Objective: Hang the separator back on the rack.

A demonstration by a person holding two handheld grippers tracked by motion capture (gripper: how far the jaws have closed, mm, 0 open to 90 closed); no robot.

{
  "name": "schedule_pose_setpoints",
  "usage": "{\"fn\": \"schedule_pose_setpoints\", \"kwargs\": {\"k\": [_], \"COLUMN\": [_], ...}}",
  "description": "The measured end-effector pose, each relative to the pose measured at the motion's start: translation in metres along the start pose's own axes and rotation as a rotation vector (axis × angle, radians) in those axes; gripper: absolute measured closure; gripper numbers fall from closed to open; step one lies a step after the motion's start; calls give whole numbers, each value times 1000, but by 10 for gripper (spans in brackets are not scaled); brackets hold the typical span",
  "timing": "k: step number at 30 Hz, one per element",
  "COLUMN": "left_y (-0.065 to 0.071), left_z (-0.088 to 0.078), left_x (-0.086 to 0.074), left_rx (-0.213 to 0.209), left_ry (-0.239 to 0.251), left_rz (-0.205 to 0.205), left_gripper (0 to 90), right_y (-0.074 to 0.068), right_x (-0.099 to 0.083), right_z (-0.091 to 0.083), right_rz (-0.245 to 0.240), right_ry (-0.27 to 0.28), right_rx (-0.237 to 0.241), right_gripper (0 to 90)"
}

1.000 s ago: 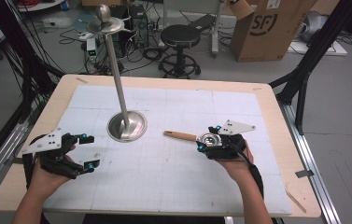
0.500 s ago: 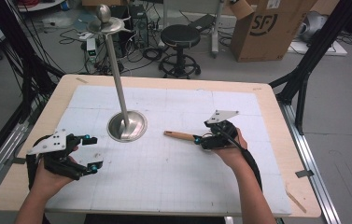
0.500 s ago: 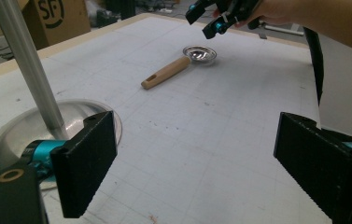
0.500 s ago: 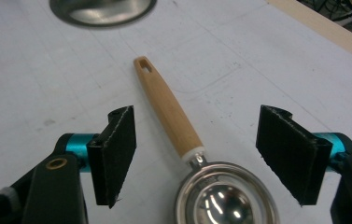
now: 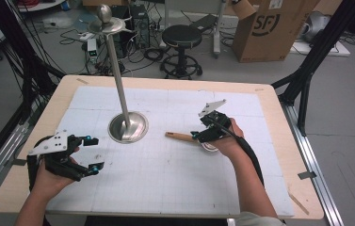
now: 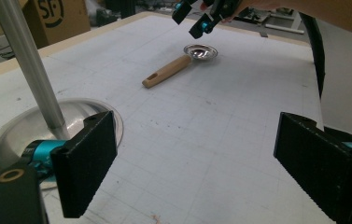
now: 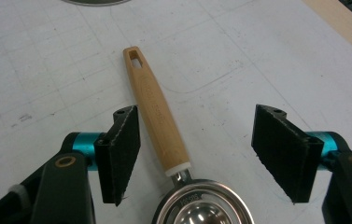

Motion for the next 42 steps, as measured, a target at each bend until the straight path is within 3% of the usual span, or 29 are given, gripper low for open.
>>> {"fn": "schedule_pose_setpoints", "kwargs": {"k": [8,14,20,23,24,27,33,35,37,42], "left_y": [-1,0,0,0,0,0,1,0,0,1], "left_z": [1,2,2,2,2,3,3,3,3,4], "left_x": [-1,-1,-1,-2,-2,-3,-2,-2,-3,-3], "left_rx": [1,-1,0,-1,0,1,0,0,-1,-3], "left_ry": [-8,-9,-10,-12,-15,-19,-15,-16,-18,-19], "left_rz": [2,-1,-1,0,0,1,2,2,0,3], "left_gripper": [139,139,139,139,139,140,140,140,141,140], "right_y": [1,-4,-9,-10,-11,-14,-14,-12,-12,-14], "right_x": [-8,-17,-26,-32,-32,-32,-32,-32,-32,-32], "right_z": [15,30,42,45,45,43,43,44,44,44], "right_rz": [6,-26,-65,-71,-55,-67,-73,-75,-54,-54], "right_ry": [-88,-164,-238,-277,-280,-291,-292,-289,-293,-298], "right_rx": [28,43,67,75,85,99,91,80,78,91], "right_gripper": [327,333,416,508,539,626,628,581,579,646]}}
Point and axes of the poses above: each handheld gripper's, and its own axes: z roughly forward along the jaws, x roughly out of its top, y roughly to its right, the point moved 9 cm from there along z, roughly forward along the jaws, and after that the axes turned 4 degrees about z, right-handed, at the moved point
